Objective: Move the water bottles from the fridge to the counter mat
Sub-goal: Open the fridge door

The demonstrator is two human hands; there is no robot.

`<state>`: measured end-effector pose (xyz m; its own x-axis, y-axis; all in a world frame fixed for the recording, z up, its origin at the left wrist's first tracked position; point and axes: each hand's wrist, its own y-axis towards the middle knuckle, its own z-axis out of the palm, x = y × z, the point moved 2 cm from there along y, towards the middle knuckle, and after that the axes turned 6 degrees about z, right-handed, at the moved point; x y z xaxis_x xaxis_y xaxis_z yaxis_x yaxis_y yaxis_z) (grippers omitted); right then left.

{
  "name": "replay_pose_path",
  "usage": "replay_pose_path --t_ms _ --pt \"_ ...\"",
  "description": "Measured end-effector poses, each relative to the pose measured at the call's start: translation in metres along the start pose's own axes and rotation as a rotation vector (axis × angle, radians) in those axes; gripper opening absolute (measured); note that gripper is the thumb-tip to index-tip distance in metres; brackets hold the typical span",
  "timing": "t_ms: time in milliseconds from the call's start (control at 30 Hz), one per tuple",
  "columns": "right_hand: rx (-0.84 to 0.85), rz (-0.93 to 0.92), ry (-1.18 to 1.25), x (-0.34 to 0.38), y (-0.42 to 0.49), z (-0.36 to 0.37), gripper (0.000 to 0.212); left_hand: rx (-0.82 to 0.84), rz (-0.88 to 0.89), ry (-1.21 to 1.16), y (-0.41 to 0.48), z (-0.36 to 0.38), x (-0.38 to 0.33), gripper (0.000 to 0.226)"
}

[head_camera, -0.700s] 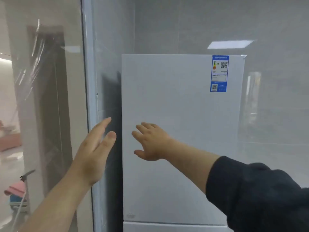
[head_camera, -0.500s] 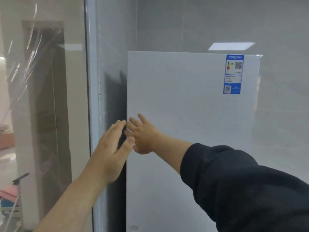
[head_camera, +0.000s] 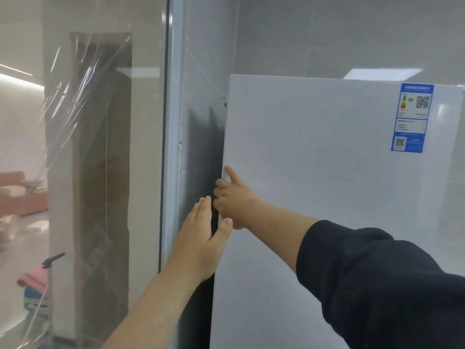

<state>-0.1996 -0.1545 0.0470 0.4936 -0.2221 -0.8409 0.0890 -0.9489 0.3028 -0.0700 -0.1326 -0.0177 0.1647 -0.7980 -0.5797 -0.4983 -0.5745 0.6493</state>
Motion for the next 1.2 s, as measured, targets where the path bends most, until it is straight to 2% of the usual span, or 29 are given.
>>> replay_pose_path --t_ms 100,167,267,433,500,567,667,767,1000,1200 --pt "-0.080 -0.046 0.039 -0.006 -0.014 -0.010 0.030 0.077 -0.147 -0.165 0.003 0.023 0.018 0.073" --pt "-0.169 -0.100 0.080 -0.009 -0.029 -0.015 0.032 0.128 -0.172 -0.222 -0.005 0.038 0.024 0.076" --pt "-0.271 -0.163 0.148 -0.017 -0.052 -0.025 0.040 0.111 -0.115 -0.144 -0.023 0.053 0.012 0.088" --pt "-0.291 -0.209 0.217 -0.023 -0.094 -0.050 0.045 0.059 -0.134 -0.009 -0.056 0.051 -0.025 0.092" --pt "-0.288 -0.210 0.214 -0.024 -0.118 -0.060 0.055 0.056 -0.135 0.000 -0.074 0.047 -0.043 0.092" --pt "-0.306 -0.142 0.230 -0.027 -0.146 -0.065 0.070 0.030 -0.131 -0.009 -0.099 0.044 -0.064 0.092" --pt "-0.315 0.091 0.418 -0.038 -0.202 -0.070 0.083 -0.017 -0.103 -0.010 -0.137 0.040 -0.106 0.089" --pt "-0.276 0.173 0.573 -0.042 -0.254 -0.082 0.079 -0.010 -0.107 0.042 -0.175 0.043 -0.149 0.088" --pt "-0.235 0.193 0.906 -0.063 -0.371 -0.111 0.071 0.055 -0.106 0.181 -0.241 0.060 -0.243 0.085" --pt "-0.254 0.315 1.243 -0.079 -0.463 -0.125 0.073 0.129 -0.006 0.093 -0.284 0.082 -0.312 0.084"
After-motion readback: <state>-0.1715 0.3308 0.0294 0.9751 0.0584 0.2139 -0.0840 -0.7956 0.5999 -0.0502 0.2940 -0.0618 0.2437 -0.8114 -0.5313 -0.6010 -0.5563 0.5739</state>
